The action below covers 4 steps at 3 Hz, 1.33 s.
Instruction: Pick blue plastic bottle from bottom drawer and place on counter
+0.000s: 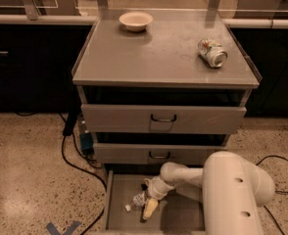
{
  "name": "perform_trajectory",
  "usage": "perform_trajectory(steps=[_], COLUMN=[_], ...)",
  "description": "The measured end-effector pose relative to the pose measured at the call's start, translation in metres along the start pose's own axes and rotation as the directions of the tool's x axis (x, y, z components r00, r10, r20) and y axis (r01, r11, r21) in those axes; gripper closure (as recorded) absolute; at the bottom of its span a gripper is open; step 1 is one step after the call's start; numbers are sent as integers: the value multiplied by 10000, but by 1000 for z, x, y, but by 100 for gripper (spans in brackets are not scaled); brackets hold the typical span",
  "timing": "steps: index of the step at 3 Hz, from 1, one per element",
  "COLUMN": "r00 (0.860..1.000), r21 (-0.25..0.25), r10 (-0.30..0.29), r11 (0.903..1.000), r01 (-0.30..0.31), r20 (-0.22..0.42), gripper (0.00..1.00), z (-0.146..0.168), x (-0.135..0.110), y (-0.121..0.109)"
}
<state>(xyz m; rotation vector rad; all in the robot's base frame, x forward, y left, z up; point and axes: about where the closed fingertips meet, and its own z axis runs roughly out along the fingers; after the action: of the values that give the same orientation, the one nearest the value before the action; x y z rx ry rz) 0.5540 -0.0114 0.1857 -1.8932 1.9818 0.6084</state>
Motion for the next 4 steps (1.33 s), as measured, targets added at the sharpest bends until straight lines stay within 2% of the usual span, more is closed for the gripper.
perform_trajectory(steps=[1,2,3,4], r00=[9988,9988,9978,9788], r21=[-356,-355,-209,-59], r10=[-414,-414,-411,-612], r11=[9985,9985,9990,9981], r01=[423,423,400,612], r20=[277,274,-512,-1955], gripper=[0,0,0,0], z=[28,28,32,39], x=[-7,-7,-4,4], y=[-17,-17,-14,-12])
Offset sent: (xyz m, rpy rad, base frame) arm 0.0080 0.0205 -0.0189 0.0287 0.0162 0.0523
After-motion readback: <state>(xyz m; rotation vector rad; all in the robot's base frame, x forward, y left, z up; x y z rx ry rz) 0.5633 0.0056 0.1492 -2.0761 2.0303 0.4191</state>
